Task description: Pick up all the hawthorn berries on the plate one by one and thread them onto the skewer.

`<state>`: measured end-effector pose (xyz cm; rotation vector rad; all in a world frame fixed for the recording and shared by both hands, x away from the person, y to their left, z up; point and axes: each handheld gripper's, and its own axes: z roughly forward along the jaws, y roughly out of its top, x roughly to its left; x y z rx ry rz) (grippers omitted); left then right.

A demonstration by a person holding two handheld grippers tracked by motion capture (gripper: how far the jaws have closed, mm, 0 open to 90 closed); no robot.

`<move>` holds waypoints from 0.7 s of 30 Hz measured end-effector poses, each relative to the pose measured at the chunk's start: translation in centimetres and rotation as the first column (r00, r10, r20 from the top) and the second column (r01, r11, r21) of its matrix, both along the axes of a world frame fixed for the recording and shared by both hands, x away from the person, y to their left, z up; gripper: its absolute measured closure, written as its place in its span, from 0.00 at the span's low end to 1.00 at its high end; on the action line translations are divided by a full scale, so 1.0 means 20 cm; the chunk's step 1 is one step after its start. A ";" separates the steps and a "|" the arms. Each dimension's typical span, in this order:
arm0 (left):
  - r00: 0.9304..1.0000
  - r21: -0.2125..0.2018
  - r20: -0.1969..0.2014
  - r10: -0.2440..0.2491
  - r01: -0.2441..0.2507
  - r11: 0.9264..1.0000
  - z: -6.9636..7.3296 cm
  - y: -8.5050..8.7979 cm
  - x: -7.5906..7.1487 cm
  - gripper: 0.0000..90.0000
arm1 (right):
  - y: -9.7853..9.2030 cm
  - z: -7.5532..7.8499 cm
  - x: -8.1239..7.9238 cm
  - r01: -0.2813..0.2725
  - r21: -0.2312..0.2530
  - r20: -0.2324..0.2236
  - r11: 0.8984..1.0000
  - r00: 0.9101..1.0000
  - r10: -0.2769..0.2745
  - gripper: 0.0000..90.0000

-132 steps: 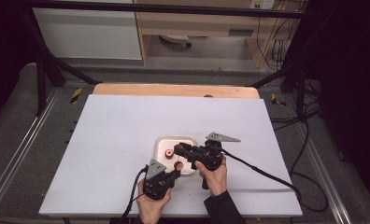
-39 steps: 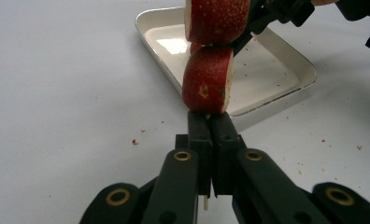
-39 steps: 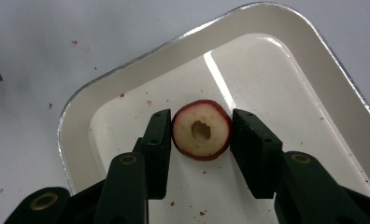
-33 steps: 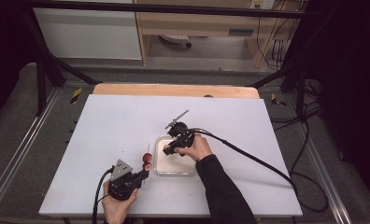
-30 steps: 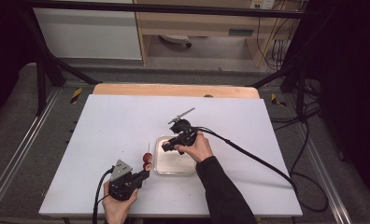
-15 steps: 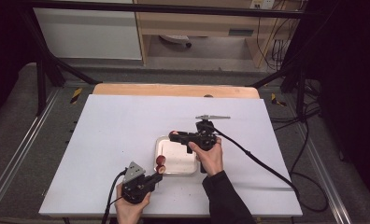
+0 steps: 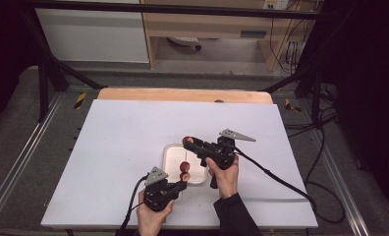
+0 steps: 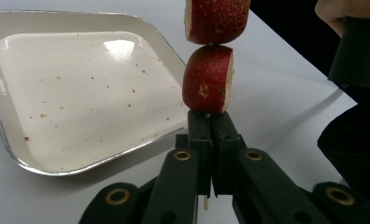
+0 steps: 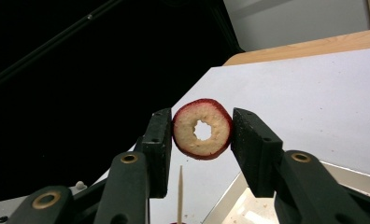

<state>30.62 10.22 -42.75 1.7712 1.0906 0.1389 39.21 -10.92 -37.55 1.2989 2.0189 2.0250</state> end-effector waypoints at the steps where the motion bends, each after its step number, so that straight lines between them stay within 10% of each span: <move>1: 1.000 -0.002 -0.005 -0.001 0.001 1.000 0.00 0.00 0.00 0.98 | 0.00 0.00 0.00 -0.002 0.004 0.001 1.000 1.000 0.002 0.66; 21: 1.000 -0.030 -0.026 0.009 -0.010 1.000 -0.01 0.01 0.01 0.98 | 0.02 -0.02 -0.02 -0.026 0.020 -0.006 0.999 1.000 0.026 0.66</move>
